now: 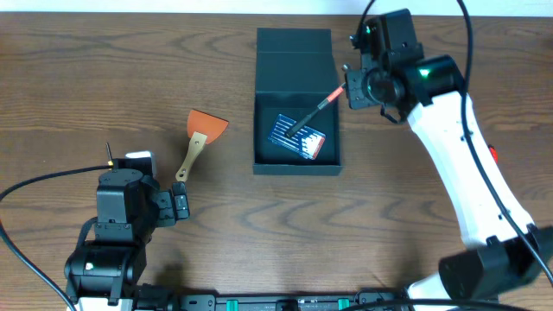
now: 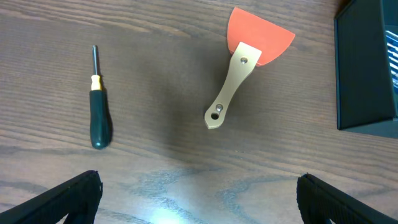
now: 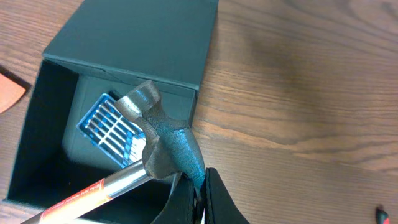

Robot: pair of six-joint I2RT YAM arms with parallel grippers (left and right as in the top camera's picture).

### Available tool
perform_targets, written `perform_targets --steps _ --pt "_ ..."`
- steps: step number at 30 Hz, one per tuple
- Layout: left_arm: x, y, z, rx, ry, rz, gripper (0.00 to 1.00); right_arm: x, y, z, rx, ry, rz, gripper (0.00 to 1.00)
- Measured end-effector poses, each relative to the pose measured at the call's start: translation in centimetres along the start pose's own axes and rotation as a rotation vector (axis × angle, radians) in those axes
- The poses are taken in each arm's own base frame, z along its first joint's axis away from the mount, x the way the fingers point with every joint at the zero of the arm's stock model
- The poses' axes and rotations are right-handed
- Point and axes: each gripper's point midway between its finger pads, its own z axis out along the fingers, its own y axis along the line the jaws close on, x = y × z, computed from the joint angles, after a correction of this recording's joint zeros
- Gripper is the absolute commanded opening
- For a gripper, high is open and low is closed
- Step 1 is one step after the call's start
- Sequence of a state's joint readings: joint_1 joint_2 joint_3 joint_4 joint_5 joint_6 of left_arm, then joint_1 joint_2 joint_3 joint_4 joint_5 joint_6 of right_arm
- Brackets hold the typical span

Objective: Pack container
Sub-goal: 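Lower the hammer into the box beside the case and release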

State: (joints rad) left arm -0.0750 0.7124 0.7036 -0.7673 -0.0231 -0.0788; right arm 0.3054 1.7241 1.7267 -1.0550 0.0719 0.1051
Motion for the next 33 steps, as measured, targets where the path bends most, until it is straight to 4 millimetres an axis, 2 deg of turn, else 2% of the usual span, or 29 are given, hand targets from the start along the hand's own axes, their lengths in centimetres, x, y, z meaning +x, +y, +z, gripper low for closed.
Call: perform_targets --steps 3,8,19,24,33 --pt "0.0 0.0 0.0 0.000 0.001 0.000 0.98 0.0 0.4 1.9 -0.010 0.044 -0.003 0.02" --pt "0.1 0.0 0.0 0.000 0.003 0.000 0.99 1.2 1.4 5.2 -0.023 0.130 -0.021 0.01" --pt "0.1 0.0 0.0 -0.001 0.005 0.000 0.99 3.7 5.1 9.5 -0.051 0.243 -0.096 0.01" --pt "0.3 -0.1 0.0 0.004 0.012 0.001 0.98 4.1 5.4 10.5 -0.051 0.258 -0.085 0.01" --pt "0.4 -0.2 0.0 0.015 0.017 0.001 0.98 4.0 5.1 10.5 -0.023 0.256 -0.018 0.01"
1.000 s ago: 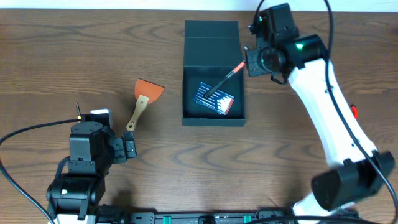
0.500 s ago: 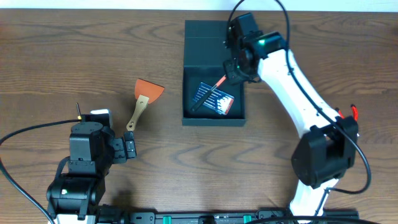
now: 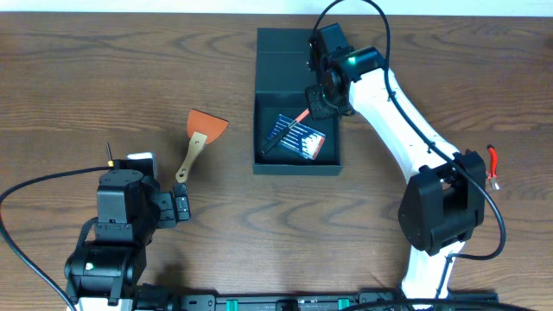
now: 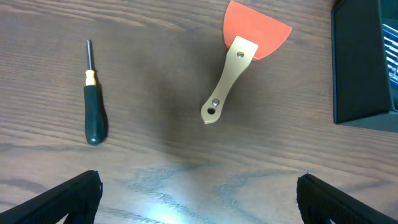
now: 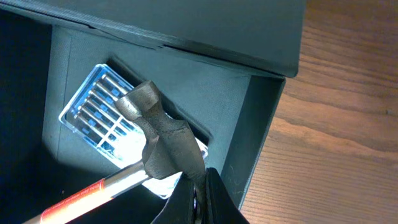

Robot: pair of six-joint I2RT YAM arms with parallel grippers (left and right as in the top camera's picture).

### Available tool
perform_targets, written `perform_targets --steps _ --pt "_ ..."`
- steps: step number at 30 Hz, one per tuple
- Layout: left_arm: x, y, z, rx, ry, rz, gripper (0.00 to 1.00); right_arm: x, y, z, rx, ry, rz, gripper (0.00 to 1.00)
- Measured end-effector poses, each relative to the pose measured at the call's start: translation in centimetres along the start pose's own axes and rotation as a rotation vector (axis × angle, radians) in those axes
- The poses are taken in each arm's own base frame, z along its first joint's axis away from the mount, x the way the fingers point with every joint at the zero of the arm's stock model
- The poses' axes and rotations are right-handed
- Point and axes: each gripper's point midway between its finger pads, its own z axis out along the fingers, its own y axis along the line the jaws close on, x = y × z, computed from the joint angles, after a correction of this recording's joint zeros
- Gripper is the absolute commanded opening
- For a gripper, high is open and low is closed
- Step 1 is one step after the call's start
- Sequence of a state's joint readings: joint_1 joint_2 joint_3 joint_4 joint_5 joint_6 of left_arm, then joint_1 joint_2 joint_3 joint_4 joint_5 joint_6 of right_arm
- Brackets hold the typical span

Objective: Pack container
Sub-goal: 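Lower the hammer into the box beside the case and release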

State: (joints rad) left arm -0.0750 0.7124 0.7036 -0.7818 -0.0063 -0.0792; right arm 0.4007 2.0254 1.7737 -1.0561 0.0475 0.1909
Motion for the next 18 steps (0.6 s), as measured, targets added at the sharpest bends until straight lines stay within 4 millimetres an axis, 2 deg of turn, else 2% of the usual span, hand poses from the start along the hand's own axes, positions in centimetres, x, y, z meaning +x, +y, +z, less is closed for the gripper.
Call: perform_targets --steps 18 --pt "0.0 0.0 0.0 0.000 0.000 0.000 0.98 1.1 -1.4 3.3 0.066 0.079 0.107 0.01"
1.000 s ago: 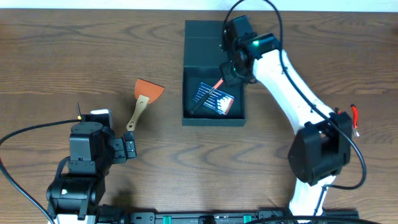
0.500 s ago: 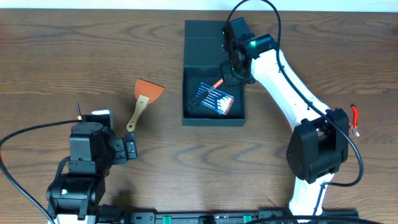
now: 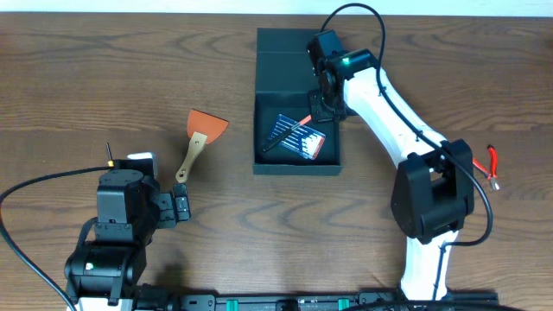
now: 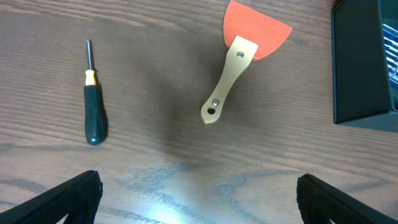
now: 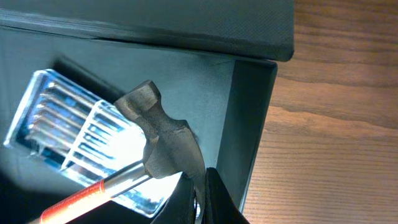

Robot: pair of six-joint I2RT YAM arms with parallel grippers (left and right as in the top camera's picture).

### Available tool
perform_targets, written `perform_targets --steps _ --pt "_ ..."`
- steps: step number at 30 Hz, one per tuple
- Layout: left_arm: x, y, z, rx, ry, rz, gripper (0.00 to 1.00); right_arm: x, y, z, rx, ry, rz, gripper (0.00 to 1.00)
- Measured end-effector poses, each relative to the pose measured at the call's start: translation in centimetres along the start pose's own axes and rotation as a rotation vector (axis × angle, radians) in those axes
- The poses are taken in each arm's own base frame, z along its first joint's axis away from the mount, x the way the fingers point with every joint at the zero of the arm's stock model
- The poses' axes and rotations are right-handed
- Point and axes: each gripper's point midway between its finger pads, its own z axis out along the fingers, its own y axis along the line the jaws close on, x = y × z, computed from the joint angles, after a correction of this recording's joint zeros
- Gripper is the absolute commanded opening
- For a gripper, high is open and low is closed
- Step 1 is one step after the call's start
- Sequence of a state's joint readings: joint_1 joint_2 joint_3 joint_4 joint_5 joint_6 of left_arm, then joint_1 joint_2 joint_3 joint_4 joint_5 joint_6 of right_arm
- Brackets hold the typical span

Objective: Pack container
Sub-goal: 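Lower the hammer into the box beside the case and release, then move the right gripper to the red-handled pliers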

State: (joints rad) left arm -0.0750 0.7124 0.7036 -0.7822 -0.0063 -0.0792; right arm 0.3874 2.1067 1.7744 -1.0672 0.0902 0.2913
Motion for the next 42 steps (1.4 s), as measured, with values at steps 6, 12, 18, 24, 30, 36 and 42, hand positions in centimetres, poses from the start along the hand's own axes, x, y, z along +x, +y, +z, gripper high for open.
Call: perform_targets --steps 6,12,18,24,30,36,42 --pt "0.0 0.0 0.0 0.000 0.000 0.000 0.98 0.4 -0.2 2.3 0.018 0.042 0.006 0.01" --pt "0.0 0.0 0.0 0.000 0.000 0.000 0.98 0.7 -0.1 3.7 0.027 0.068 0.007 0.01" --pt "0.0 0.0 0.0 0.000 0.000 0.000 0.98 1.0 0.1 4.6 0.023 0.089 0.014 0.66" --pt "0.0 0.0 0.0 0.001 0.000 0.000 0.98 0.5 0.1 4.2 0.019 0.073 0.014 0.77" --pt "0.0 -0.1 0.0 0.003 0.001 0.000 0.98 1.4 -0.3 2.7 0.036 0.130 -0.017 0.80" --pt "0.0 -0.1 0.0 0.003 0.000 0.000 0.99 -1.3 -0.4 -2.6 0.010 0.041 -0.014 0.82" --pt "0.0 -0.1 0.0 0.003 0.001 0.000 0.98 -3.4 -4.8 -11.3 -0.013 -0.116 0.108 0.90"
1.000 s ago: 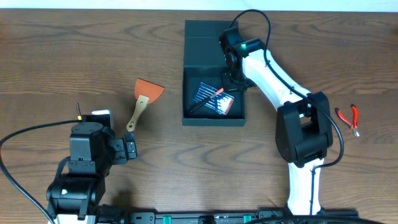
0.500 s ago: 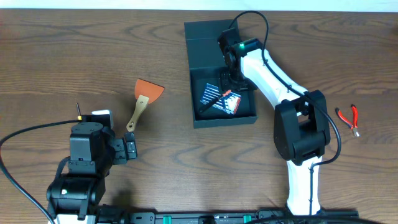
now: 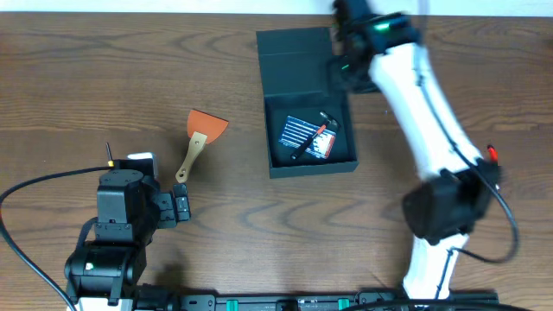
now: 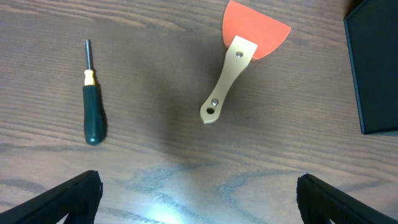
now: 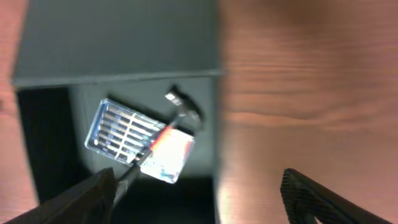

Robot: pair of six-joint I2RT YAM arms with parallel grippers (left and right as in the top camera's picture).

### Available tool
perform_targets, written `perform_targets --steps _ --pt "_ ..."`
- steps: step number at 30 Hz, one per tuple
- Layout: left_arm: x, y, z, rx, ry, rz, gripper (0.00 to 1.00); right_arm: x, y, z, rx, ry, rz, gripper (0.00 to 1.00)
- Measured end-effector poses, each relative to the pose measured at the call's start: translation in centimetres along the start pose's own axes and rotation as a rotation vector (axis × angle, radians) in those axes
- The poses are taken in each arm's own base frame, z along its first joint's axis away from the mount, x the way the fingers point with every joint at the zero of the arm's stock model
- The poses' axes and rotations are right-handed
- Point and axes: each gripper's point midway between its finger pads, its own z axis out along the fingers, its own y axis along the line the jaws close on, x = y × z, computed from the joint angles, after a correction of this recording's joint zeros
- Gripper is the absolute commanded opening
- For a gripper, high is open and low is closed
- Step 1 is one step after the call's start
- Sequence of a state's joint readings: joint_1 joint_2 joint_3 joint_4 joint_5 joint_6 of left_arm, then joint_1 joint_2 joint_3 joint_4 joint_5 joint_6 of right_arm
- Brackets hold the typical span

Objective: Pack container
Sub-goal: 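Move the right gripper to the red-handled pliers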

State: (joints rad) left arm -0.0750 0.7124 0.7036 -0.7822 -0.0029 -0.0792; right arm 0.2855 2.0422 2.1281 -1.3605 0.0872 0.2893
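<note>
The dark box [image 3: 285,60] lies open at the back middle of the table, its lid flat behind it. Inside, a clear case of bits [image 5: 124,134] with a printed card rests on the floor. A hammer [image 3: 313,138] with a red-banded handle lies across the case, head [image 5: 183,106] toward the right wall. My right gripper [image 5: 202,196] hangs open and empty above the box, blurred in the overhead view. My left gripper [image 4: 199,199] stands open over bare table near the front left. An orange scraper [image 4: 239,62] and a green-handled screwdriver [image 4: 93,106] lie ahead of it.
A small red-handled tool [image 3: 492,154] lies at the right, partly behind the right arm. The scraper [image 3: 200,138] lies left of the box, on wood-grain table [image 3: 259,233].
My right gripper has let go of the hammer, opened and drawn back above the box. The hammer now lies on the bit case. The box's front end sits a little further right. Left arm unchanged.
My right gripper held the hammer by its head at the box's right edge, handle reaching in. Then it was over the box interior, then low inside above the bit case. Now the hammer rests in the box and the gripper is open above it.
</note>
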Motion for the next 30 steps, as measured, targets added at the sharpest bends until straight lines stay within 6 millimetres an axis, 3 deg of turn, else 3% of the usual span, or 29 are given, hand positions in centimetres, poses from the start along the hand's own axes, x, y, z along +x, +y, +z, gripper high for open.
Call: perform_targets --steps 3,5,9,13,19,25,30 --pt "0.0 0.0 0.0 0.000 0.000 0.000 0.99 0.4 -4.8 -3.1 0.032 -0.004 0.136 0.99" --pt "0.0 0.0 0.0 0.000 0.000 0.000 0.99 1.5 -8.7 -4.3 0.073 0.026 0.215 0.99" --pt "0.0 0.0 0.0 0.000 0.000 0.000 0.98 4.9 -16.0 -4.8 0.143 0.171 0.262 0.99" --pt "0.0 0.0 0.0 0.000 0.000 0.000 0.99 6.9 -20.7 -4.3 0.156 0.255 0.247 0.99" --pt "0.0 -0.1 0.0 0.003 0.001 0.000 0.99 9.2 -25.5 -0.6 0.147 0.332 0.239 0.99" --pt "0.0 -0.1 0.0 0.004 0.000 0.000 0.98 10.9 -27.9 4.6 0.165 0.347 0.213 0.99" --pt "0.0 -0.1 0.0 0.004 0.001 0.000 0.98 11.6 -29.2 7.6 0.187 0.332 0.152 0.98"
